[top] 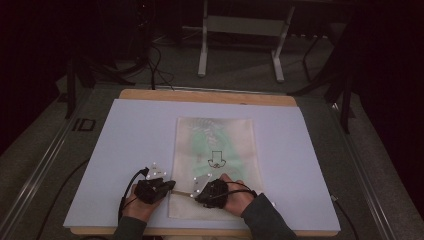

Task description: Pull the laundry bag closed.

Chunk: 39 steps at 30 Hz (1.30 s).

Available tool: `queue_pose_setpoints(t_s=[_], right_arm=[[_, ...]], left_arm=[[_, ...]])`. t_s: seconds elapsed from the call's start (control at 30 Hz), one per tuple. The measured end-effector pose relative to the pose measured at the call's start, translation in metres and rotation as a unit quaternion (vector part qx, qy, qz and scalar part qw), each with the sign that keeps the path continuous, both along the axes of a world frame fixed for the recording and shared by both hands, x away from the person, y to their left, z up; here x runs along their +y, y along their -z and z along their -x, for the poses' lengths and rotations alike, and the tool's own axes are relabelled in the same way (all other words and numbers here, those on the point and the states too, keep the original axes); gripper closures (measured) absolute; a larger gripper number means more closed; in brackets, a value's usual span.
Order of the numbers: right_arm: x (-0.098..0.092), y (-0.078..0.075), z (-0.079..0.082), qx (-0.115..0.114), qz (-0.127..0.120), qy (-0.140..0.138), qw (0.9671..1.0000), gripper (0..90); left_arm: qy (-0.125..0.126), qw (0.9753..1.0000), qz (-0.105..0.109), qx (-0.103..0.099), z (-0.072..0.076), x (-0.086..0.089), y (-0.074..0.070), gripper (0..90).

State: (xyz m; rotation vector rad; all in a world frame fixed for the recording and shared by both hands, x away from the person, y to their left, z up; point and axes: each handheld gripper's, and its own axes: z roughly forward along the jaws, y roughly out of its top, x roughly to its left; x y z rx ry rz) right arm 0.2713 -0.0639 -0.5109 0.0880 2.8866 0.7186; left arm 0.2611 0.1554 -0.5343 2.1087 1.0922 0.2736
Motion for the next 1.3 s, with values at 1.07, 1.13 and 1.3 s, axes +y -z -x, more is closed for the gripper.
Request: queue_pose_setpoints(t_s=[1.07, 1.13, 1.3], right_arm=[[-0.017, -0.001, 0.002, 0.001, 0.006, 0.009, 0.9999, 82.2], [-0.017, -0.001, 0.002, 0.0, 0.005, 0.009, 0.9999, 82.2], [-0.018, -0.001, 0.002, -0.001, 0.006, 0.009, 0.9999, 82.2]], left_arm=[[0.0, 1.0, -0.001, 0.001, 0.0, 0.0, 0.0, 89.1], [0.0, 1.0, -0.001, 0.001, 0.0, 0.0, 0.0, 89.1], [0.0, 1.0, -0.002, 0.0, 0.0, 0.0, 0.0, 89.1]])
